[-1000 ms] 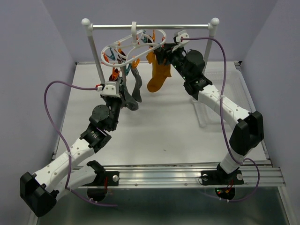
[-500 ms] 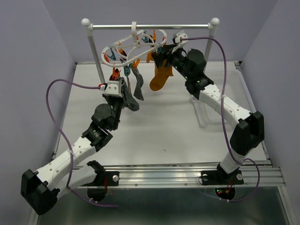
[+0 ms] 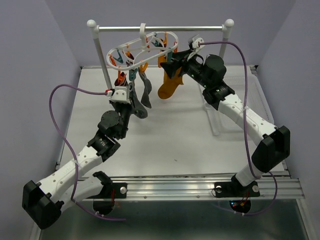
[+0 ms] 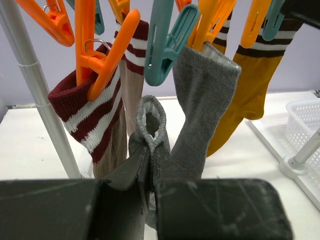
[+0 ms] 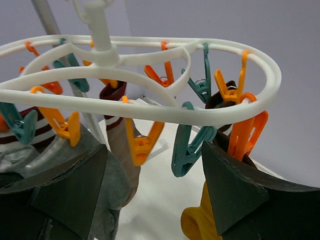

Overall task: Clip the socks to the hanger
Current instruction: Open the clamp at the hanger.

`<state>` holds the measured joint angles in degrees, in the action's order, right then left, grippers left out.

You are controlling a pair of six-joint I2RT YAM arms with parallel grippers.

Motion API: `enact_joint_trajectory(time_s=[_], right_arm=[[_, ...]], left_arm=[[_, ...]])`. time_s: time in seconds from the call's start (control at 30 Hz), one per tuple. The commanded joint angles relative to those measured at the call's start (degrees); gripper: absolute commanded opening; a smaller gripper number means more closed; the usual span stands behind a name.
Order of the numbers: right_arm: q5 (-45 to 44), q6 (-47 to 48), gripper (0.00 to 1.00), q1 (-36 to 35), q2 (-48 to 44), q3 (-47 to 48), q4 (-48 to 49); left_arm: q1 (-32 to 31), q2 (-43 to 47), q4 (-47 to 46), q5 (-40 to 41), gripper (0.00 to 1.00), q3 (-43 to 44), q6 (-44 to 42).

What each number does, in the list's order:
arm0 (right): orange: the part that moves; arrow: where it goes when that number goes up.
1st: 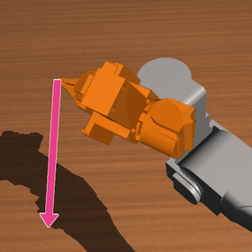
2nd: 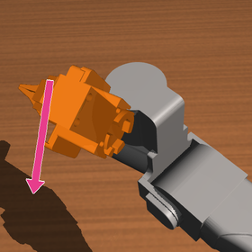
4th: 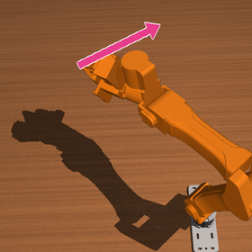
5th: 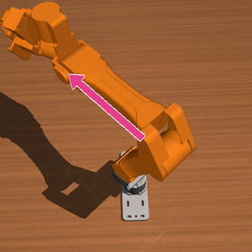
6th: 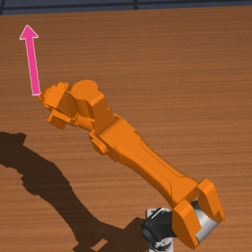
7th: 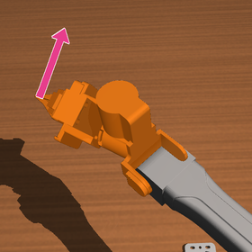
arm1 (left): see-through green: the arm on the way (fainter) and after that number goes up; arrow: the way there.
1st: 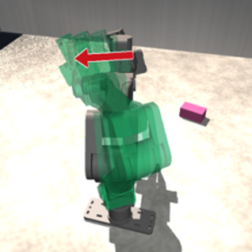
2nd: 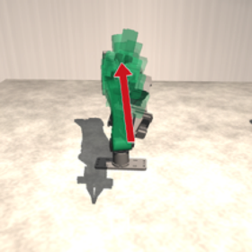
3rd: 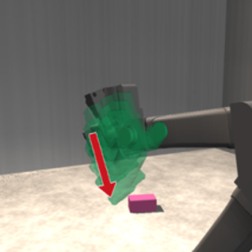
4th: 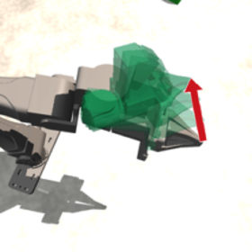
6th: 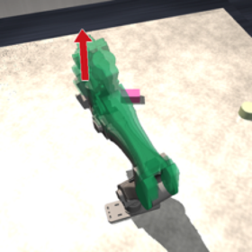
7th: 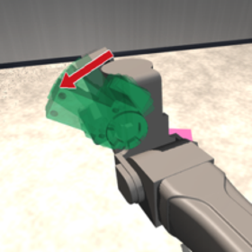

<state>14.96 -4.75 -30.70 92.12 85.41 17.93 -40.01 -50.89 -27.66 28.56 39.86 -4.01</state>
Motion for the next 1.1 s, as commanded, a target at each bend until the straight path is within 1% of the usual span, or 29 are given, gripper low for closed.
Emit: enact_joint_trajectory(time_s=[0.0,0.23,0.3,0.43,0.47,0.57,0.6,0.73,0.97,1.07], right_arm=[[3.67,-1.48,0.82,0.46,-4.74,-0.94,1.75],[8.50,-1.22,0.81,0.46,-8.35,-4.10,1.75],[7.37,-1.49,0.81,0.46,-8.88,-4.11,0.88],[-6.92,-1.84,0.82,0.46,-8.27,-1.48,-4.30],[-15.32,-2.10,0.82,0.46,-8.01,-1.04,-5.01],[-26.35,-2.45,0.82,0.46,-7.21,-0.24,-6.33],[-27.00,-2.19,0.82,0.46,-7.04,-0.33,-6.42],[-24.46,-2.45,0.82,0.46,-5.11,0.20,-6.42],[-23.22,-3.33,0.82,0.46,-0.10,4.76,-6.33],[-20.24,-4.30,0.82,0.46,1.13,6.44,-6.51]], left_arm=[[0.19,-0.26,-4.07,0.89,0.00,1.45,-0.74],[0.28,-0.78,-5.03,2.11,0.00,1.72,-0.56],[0.28,-1.05,-5.04,2.82,0.00,1.98,-0.47],[0.72,-2.45,-5.65,5.98,0.00,3.21,0.49],[1.07,-2.89,-5.74,6.42,0.00,4.08,0.58],[1.86,-4.56,-5.83,6.95,0.00,5.93,1.46],[1.95,-5.00,-5.83,6.69,0.00,6.28,1.55],[2.04,-5.62,-5.91,5.46,0.00,7.16,2.51],[2.04,-5.53,-6.18,2.30,0.00,6.90,3.04],[2.04,-5.71,-6.18,1.59,0.00,6.81,3.31]])
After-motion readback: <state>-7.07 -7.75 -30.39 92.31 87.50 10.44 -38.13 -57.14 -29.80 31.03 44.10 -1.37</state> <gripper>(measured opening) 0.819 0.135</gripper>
